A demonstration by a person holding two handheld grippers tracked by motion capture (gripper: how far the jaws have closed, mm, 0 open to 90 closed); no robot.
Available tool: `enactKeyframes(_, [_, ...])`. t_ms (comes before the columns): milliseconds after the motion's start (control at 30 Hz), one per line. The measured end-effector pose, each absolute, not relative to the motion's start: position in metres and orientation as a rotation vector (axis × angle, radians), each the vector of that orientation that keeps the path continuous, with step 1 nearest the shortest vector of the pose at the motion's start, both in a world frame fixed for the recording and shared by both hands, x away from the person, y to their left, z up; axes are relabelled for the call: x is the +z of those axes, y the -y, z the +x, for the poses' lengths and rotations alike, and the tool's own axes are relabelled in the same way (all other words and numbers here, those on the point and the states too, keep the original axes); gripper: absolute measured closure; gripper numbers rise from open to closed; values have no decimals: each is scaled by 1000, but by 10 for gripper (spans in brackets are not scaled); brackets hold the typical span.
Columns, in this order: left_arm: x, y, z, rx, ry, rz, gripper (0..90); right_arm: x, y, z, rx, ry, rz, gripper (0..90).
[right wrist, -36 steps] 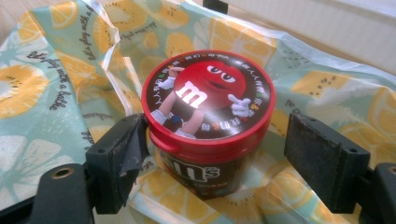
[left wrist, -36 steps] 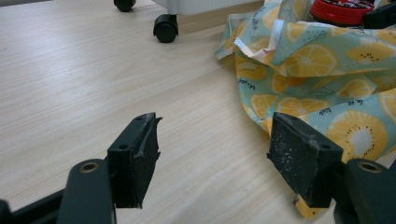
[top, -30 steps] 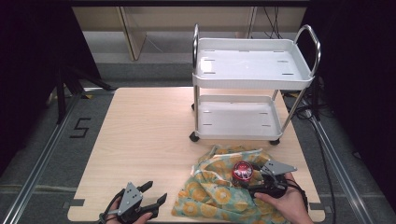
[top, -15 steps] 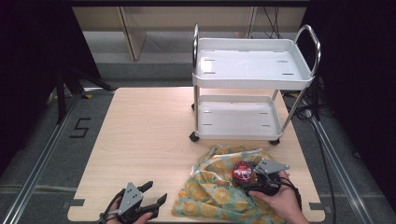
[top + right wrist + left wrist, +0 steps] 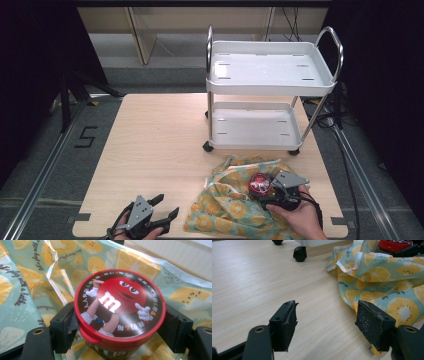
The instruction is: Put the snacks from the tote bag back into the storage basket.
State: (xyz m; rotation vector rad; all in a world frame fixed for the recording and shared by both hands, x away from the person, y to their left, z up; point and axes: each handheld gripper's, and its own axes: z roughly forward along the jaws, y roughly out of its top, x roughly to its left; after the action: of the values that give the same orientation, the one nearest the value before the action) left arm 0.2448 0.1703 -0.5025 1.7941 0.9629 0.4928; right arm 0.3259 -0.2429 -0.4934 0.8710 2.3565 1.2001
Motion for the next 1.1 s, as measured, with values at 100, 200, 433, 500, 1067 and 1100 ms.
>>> enactKeyframes(100, [-502,-172,246,507,-936,1810,323,-492,243,325,1184,-2351,877,260])
enactKeyframes(200, [-503,-171,246,494,-947,1787,323,-492,242,324,1185,-2344,871,260])
enactKeyframes(433, [-503,-171,245,495,-950,1793,323,-489,244,323,1196,-2334,865,260])
enactKeyframes(500, [-503,-172,246,495,-944,1795,323,-488,244,322,1202,-2325,863,261])
enactKeyframes(1067, [-502,-172,246,510,-920,1798,323,-480,249,318,1232,-2282,884,261])
enactKeyframes(1100, [-501,-173,246,511,-921,1806,323,-480,249,317,1233,-2283,890,261])
